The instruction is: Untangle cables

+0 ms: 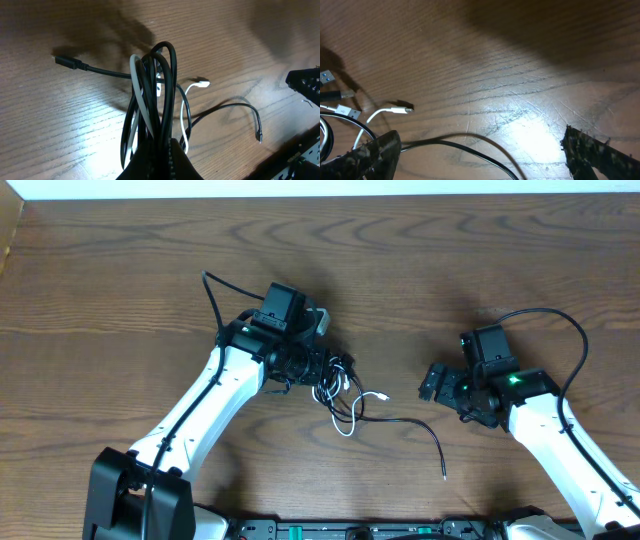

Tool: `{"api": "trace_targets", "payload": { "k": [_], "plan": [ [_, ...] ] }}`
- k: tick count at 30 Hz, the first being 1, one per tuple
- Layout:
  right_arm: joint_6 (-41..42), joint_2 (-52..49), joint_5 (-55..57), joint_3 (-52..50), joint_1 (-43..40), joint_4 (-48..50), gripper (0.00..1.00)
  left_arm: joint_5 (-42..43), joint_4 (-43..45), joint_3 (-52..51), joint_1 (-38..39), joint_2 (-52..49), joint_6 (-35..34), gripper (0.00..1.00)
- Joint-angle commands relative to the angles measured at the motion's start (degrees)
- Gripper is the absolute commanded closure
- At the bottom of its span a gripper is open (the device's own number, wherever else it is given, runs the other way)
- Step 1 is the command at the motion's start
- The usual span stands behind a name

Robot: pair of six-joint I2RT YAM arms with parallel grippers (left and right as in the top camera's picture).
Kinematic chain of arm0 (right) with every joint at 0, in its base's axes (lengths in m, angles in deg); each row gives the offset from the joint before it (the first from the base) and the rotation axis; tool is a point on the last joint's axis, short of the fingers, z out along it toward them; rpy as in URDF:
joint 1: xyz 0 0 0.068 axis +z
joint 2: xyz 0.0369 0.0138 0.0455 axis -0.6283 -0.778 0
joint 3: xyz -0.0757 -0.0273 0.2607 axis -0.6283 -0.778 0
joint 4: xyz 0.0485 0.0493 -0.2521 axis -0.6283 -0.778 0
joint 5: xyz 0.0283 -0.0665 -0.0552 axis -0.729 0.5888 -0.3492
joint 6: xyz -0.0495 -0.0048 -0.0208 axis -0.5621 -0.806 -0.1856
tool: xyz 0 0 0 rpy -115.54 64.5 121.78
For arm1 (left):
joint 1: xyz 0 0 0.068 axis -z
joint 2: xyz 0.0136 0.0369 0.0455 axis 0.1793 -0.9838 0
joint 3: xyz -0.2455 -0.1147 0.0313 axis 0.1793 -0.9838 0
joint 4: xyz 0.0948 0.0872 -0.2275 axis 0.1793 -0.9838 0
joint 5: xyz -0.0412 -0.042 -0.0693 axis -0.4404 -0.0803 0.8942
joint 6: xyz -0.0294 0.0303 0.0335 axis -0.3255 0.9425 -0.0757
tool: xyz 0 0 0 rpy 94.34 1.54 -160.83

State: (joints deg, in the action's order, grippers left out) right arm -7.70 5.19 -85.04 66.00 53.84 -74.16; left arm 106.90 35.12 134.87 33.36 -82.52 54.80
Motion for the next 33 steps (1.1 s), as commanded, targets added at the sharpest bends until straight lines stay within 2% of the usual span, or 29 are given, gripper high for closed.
{"api": "trace_targets", "payload": {
  "k": [1, 3, 4, 5, 8, 12, 15, 18, 22, 25, 26, 27, 30, 33],
  "plan": [
    [0.52, -0.17, -0.13, -0.17, 0.09, -0.07, 0.01, -0.33, 0.04, 0.48, 0.04, 0.63, 0.57, 0.93],
    [0.52, -0.17, -0.13, -0.17, 0.09, -0.07, 0.01, 1.03, 0.07, 0.48, 0.04, 0.63, 1.46, 0.93],
    [0.52, -0.17, -0.13, -0.17, 0.09, -0.07, 0.01, 4.7, 0.26, 0.48, 0.07, 0.63, 4.72, 0.93],
    [0.52, -0.17, -0.13, -0.17, 0.09, -0.07, 0.01, 11.45, 0.5, 0.48, 0.17, 0.63, 9.16, 0.93],
    [0.55, -0.17, -0.15, -0.17, 0.09, 0.13, 0.01, 26.73, 2.03, 0.48, 0.33, 0.66, 16.92, 0.93],
    [0.5, -0.17, -0.07, -0.17, 0.09, 2.45, 0.01, 30.34, 3.87, 0.48, 0.96, 0.66, 18.93, 0.93],
    [0.57, -0.17, 3.45, -0.17, 0.09, 2.97, 0.01, 30.29, 5.03, 0.48, 1.33, 0.66, 18.84, 0.93],
    [-0.22, -0.17, -0.42, -0.15, 0.09, 4.76, 0.01, 29.42, 4.98, 0.48, 1.33, 0.63, 18.8, 0.93],
    [-13.49, -0.17, -12.68, -0.04, 0.09, 10.84, 0.02, 27.19, 5.27, 0.48, 1.33, 0.63, 18.75, 0.93],
    [-21.18, -0.17, -22.36, 0.48, 0.11, 12.92, 0.05, 18.58, 6.4, 0.48, 1.33, 0.63, 13.2, 0.93],
    [-22.99, -0.17, -25.24, 0.94, 0.09, 13.31, 0.05, 14.08, 7.23, 0.48, 1.33, 0.63, 7.78, 0.93],
    [-23.78, -0.15, -26.8, 1.09, 0.09, 13.62, 0.05, 13.84, 7.65, 0.48, 1.33, 0.63, 6.14, 0.93],
    [-24.13, -0.17, -32.48, 1.11, 0.11, 16.13, 0.04, 19.17, 9.66, 0.48, 1.7, 0.63, 4.98, 0.93],
    [-24.09, -0.17, -34.1, 1.11, 0.2, 17.9, 0.09, 26.29, 12.37, 0.48, 1.81, 0.63, 0.44, 0.93]
  ]
}}
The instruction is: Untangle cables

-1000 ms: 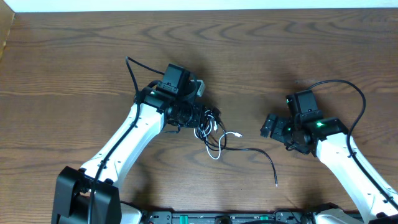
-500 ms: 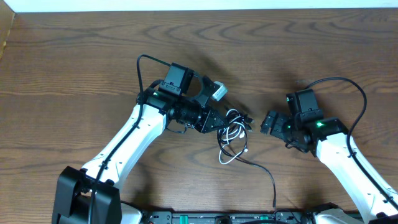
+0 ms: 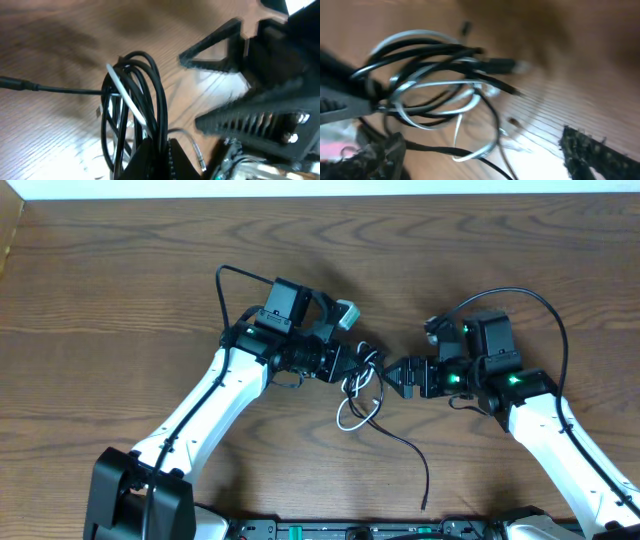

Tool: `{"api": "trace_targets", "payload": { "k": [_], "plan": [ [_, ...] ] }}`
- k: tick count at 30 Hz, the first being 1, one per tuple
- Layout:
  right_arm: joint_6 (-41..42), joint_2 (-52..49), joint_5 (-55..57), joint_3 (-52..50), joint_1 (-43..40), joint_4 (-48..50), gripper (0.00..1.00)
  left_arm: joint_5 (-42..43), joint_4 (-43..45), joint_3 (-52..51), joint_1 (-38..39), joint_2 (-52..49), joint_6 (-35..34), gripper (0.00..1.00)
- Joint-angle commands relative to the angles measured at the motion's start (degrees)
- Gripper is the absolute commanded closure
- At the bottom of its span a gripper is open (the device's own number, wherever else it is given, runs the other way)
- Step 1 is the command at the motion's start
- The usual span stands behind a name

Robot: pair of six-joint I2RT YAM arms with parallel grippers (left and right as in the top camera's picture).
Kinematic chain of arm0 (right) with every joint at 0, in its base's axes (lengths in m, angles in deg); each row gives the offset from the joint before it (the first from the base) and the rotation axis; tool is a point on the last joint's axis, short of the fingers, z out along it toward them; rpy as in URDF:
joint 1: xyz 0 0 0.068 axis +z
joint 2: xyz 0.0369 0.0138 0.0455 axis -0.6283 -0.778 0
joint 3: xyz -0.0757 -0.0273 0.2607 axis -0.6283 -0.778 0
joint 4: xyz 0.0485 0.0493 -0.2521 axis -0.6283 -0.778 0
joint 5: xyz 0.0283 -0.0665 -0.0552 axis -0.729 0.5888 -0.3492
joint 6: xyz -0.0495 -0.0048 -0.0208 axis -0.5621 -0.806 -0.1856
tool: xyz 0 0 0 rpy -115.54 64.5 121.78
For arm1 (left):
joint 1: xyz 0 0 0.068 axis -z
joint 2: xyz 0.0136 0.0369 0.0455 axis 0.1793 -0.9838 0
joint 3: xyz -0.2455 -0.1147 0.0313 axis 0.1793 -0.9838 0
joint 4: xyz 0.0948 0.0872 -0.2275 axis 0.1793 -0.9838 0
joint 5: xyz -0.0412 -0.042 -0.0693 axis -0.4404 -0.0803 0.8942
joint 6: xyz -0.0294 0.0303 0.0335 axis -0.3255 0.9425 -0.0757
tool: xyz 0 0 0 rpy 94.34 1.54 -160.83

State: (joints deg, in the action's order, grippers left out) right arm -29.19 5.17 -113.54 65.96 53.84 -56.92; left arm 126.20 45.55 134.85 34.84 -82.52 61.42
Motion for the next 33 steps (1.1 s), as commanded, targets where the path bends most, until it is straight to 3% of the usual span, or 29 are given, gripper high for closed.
{"api": "trace_targets", "payload": {
  "k": [1, 4, 8, 9, 12, 14, 17, 21, 24, 26, 27, 29, 33],
  "plan": [
    [-2.49, -0.15, -3.96, 1.16, 0.2, 0.7, 0.15, 9.73, 2.99, 0.5, 0.33, 0.63, -8.09, 0.93],
    [-0.17, -0.15, 2.05, 1.14, 0.2, 0.5, 0.23, 16.92, 5.84, 0.5, 0.33, 0.63, -9.64, 0.92],
    [5.75, -0.15, 9.22, 1.11, 0.2, 0.07, 0.25, 21.81, 10.47, 0.5, 0.33, 0.63, -13.03, 0.93],
    [11.21, -0.15, 13.55, 1.11, 0.17, 0.09, 0.27, 25.86, 11.82, 0.5, 0.33, 0.63, -13.0, 0.93],
    [19.32, -0.15, 17.18, 1.11, 0.2, 0.28, 0.27, 26.53, 11.78, 0.5, 0.33, 0.63, -12.94, 0.93],
    [26.01, -0.15, 19.28, 1.11, 0.2, 0.2, 0.38, 26.51, 11.82, 0.5, 0.33, 0.63, -12.74, 0.93],
    [28.83, -0.15, 21.59, 1.11, 0.2, -2.27, 0.65, 26.51, 11.82, 0.5, 0.33, 0.63, -12.72, 0.93],
    [31.15, -0.15, 31.19, 1.11, 0.17, -11.47, 0.81, 26.49, 11.76, 0.5, 0.33, 0.63, -11.17, 0.93],
    [31.76, -0.15, 36.11, 1.11, 0.17, -16.22, 0.83, 23.34, 10.97, 0.5, 0.33, 0.63, -10.99, 0.93],
    [31.01, -0.15, 36.0, 1.11, 0.17, -16.74, 0.91, 19.17, 8.9, 0.5, 0.33, 0.63, -10.67, 0.93],
    [31.04, -0.15, 35.26, 1.11, 0.17, -16.61, 0.9, 17.38, 7.74, 0.5, 0.33, 0.63, -10.12, 0.93],
    [28.74, -0.15, 29.0, 1.11, 0.17, -13.68, 0.7, 14.21, 5.05, 0.5, 0.33, 0.63, -9.03, 0.93],
    [7.28, -0.15, 6.82, 1.11, 0.2, -3.56, 0.47, 14.23, 4.2, 0.5, 0.33, 0.63, -8.66, 0.93]
  ]
}}
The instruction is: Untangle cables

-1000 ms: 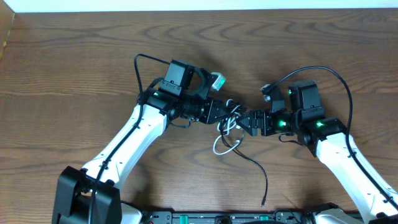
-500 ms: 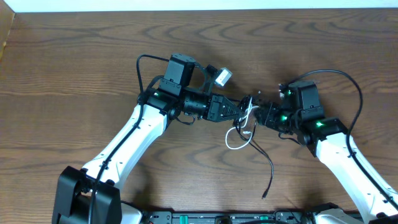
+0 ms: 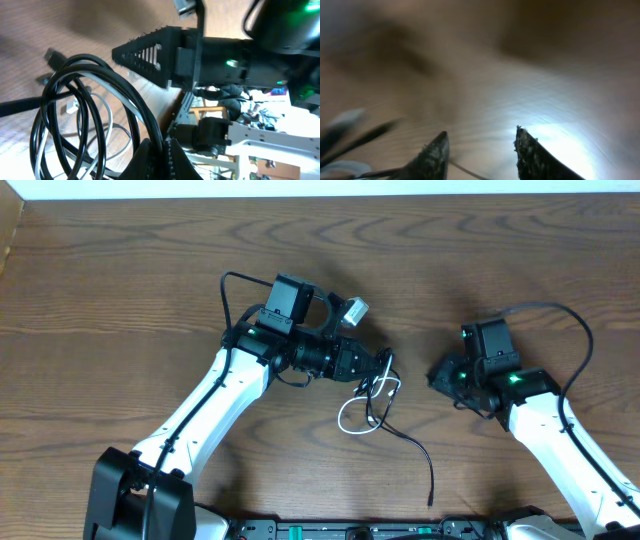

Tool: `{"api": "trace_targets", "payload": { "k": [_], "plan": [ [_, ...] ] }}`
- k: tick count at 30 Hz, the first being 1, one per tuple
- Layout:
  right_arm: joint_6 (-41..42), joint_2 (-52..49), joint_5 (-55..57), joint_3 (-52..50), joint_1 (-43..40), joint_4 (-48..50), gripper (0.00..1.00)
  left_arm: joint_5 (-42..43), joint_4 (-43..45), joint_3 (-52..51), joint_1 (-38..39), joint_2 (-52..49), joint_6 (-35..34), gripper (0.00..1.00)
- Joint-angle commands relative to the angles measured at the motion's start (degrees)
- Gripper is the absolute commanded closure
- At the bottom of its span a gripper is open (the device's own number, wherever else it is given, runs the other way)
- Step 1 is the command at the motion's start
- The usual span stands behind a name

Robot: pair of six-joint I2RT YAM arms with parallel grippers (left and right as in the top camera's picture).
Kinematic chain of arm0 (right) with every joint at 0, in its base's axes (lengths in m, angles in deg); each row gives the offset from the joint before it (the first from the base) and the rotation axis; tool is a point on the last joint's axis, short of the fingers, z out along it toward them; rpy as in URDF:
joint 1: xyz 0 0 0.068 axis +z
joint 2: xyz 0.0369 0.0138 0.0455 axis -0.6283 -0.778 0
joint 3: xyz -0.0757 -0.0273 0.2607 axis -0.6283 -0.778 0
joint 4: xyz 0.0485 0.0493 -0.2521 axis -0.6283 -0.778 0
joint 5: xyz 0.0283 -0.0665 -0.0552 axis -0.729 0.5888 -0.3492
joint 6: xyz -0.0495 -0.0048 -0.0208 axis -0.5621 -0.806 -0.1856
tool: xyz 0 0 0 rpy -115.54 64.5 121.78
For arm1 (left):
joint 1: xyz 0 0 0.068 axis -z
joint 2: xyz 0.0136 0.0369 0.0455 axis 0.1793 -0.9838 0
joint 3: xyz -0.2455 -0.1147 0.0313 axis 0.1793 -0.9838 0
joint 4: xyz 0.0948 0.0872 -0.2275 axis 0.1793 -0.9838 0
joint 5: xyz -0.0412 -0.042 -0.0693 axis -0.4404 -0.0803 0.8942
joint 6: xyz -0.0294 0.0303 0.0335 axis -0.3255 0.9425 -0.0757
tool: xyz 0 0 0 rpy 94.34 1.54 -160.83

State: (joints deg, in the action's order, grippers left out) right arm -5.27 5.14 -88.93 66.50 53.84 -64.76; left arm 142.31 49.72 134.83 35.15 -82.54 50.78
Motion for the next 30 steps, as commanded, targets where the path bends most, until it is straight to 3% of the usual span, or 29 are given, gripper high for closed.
{"api": "trace_targets", "payload": {
  "k": [1, 3, 7, 10, 14, 19, 23, 26, 27, 28, 30],
  "plan": [
    [-20.13, -0.13, -21.35, 0.57, 0.2, 5.53, 0.43, -1.88, 0.04, 0.52, 0.02, 0.66, 1.97, 0.93],
    [-24.15, -0.13, -24.41, 0.57, 0.2, 5.95, 0.45, -1.2, 0.09, 0.52, 0.02, 0.66, 1.11, 0.93],
    [-32.09, -0.13, -25.75, 0.57, 0.98, 5.14, 0.51, 0.79, 2.43, 0.52, 0.02, 0.66, -10.6, 0.93],
    [-32.57, -0.13, -23.02, 0.57, 1.38, 5.7, 0.49, 3.39, 3.82, 0.52, 0.02, 0.66, -14.69, 0.93],
    [-32.57, -0.13, -21.09, 0.57, 1.38, 5.73, 0.55, 3.56, 4.09, 0.52, 0.02, 0.66, -19.54, 0.93],
    [-32.57, -0.13, -21.22, 0.57, 1.4, 5.73, 0.49, 10.97, 10.08, 0.52, 0.02, 0.66, -25.09, 0.93],
    [-32.61, -0.13, -21.27, 0.55, 2.6, 5.57, 0.51, 12.48, 12.83, 0.52, 0.02, 0.66, -26.95, 0.93],
    [-32.57, -0.13, -18.51, 0.57, 3.48, 5.75, 0.7, 12.52, 12.81, 0.52, 0.02, 0.66, -26.91, 0.92],
    [-32.57, -0.13, -17.14, 0.57, 3.52, 5.73, 0.82, 12.52, 12.79, 0.52, 0.02, 0.66, -26.45, 0.93],
    [-32.57, -0.13, -16.31, 0.55, 3.52, 5.7, 0.85, 12.5, 12.76, 0.52, 0.02, 0.66, -25.83, 0.93],
    [-32.5, -0.13, -12.22, 0.57, 3.5, 5.11, 0.99, 12.33, 12.41, 0.52, 0.02, 0.66, -21.05, 0.93]
  ]
}}
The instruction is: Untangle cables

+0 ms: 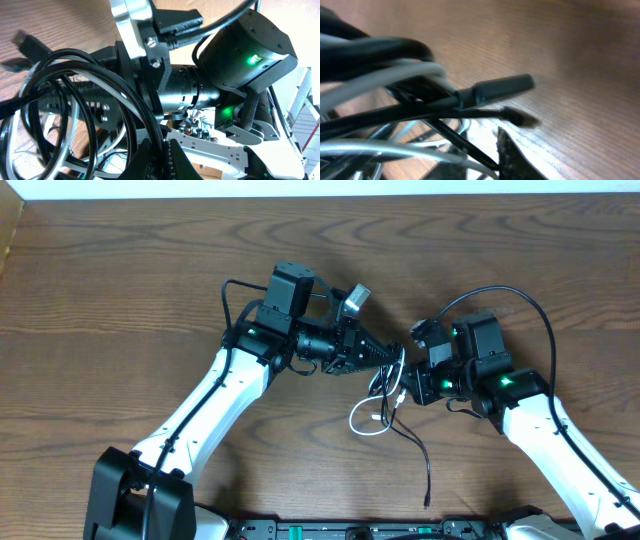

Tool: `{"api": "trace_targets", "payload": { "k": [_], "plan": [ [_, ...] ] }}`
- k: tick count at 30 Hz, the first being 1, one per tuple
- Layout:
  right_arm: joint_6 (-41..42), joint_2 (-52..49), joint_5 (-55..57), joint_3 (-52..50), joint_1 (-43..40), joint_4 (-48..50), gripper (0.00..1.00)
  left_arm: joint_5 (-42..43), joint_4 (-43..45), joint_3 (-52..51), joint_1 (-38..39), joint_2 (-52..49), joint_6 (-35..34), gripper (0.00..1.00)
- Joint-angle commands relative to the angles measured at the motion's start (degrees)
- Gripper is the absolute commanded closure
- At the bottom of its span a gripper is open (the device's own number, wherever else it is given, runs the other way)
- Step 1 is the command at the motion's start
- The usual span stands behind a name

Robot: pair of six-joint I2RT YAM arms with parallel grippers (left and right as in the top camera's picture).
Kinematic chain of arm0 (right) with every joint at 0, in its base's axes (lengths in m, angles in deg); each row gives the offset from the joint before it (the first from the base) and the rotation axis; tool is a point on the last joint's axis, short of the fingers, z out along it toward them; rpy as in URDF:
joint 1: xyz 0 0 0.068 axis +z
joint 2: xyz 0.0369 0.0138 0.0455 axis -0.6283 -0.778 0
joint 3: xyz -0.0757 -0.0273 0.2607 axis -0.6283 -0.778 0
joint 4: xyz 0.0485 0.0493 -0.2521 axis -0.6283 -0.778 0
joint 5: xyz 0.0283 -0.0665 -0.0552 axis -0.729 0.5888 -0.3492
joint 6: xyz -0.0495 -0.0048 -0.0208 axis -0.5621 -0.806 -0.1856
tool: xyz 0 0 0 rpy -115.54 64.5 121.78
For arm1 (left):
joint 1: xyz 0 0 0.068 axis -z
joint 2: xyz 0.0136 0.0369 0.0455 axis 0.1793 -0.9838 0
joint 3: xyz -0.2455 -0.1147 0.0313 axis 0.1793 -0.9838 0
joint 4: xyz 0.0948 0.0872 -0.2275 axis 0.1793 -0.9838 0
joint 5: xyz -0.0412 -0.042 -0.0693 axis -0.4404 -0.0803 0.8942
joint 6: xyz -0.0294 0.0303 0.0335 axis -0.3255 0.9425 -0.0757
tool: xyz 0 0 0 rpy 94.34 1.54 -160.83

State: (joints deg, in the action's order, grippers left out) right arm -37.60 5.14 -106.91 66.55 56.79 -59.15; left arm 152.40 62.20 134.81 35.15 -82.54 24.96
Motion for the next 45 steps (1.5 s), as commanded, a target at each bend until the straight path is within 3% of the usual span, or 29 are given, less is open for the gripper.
{"api": "trace_targets", "payload": {
  "k": [1, 3, 5, 10, 12, 14, 17, 19, 20, 22, 27, 33, 36, 40, 43, 45],
  "plan": [
    [0.15, -0.13, 7.89, 0.5, 0.55, -1.25, 0.99, 1.77, -0.76, 0.55, 0.02, 0.66, 7.85, 0.93],
    [3.08, -0.13, 13.84, 0.52, 0.55, -3.32, 0.99, -1.51, -4.96, 0.55, 0.02, 0.66, 15.58, 0.93],
    [9.88, -0.13, 25.55, 0.5, 0.55, -8.41, 0.99, -14.21, -13.57, 0.55, 0.02, 0.66, 21.07, 0.93],
    [29.51, -0.13, 45.55, 0.5, 0.48, -21.51, 0.98, -45.42, -27.61, 0.55, 0.02, 0.66, 22.95, 0.93],
    [33.86, -0.13, 47.74, 0.5, 0.42, -24.22, 0.95, -51.21, -31.12, 0.55, 0.02, 0.66, 22.95, 0.93],
    [34.99, -0.13, 47.3, 0.5, 0.46, -23.85, 0.85, -51.06, -31.82, 0.55, 0.02, 0.66, 22.95, 0.93],
    [34.93, -0.13, 40.46, 0.52, 0.46, -19.96, 0.47, -44.13, -30.58, 0.55, 0.02, 0.66, 25.24, 0.93],
    [32.65, -0.13, 32.44, 0.5, 0.46, -16.55, 0.27, -33.77, -28.63, 0.55, 0.02, 0.66, 30.82, 0.93],
    [28.89, -0.13, 27.1, 0.5, 0.46, -14.08, 0.25, -27.82, -27.5, 0.55, 0.02, 0.66, 34.03, 0.93],
    [22.86, -0.13, 18.62, 0.5, 0.46, -10.16, 0.25, -18.78, -25.64, 0.55, 0.02, 0.66, 38.36, 0.93],
    [14.75, -0.13, 0.13, 0.5, 0.61, -1.95, 0.26, -6.4, -25.03, 0.55, 0.02, 0.66, 44.0, 0.93],
    [14.78, -0.13, -0.85, 0.52, 0.61, 0.68, 0.27, -0.66, -24.98, 0.55, 0.02, 0.66, 44.83, 0.93],
    [14.29, -0.13, -4.7, 0.5, 0.63, 0.63, 0.15, 3.26, -23.78, 0.55, 0.02, 0.66, 44.81, 0.93],
    [11.72, -0.13, -8.87, 0.5, 0.61, 0.57, 0.15, 1.97, -23.32, 0.55, 0.02, 0.66, 44.83, 0.93],
    [11.37, -0.13, -3.21, 0.52, 0.61, -0.15, 0.36, -6.05, -24.09, 0.55, 0.02, 0.66, 44.81, 0.93],
    [11.91, -0.13, 2.34, 0.52, 0.59, -2.36, 0.39, -15.28, -25.49, 0.55, 0.02, 0.66, 44.78, 0.93]
  ]
}}
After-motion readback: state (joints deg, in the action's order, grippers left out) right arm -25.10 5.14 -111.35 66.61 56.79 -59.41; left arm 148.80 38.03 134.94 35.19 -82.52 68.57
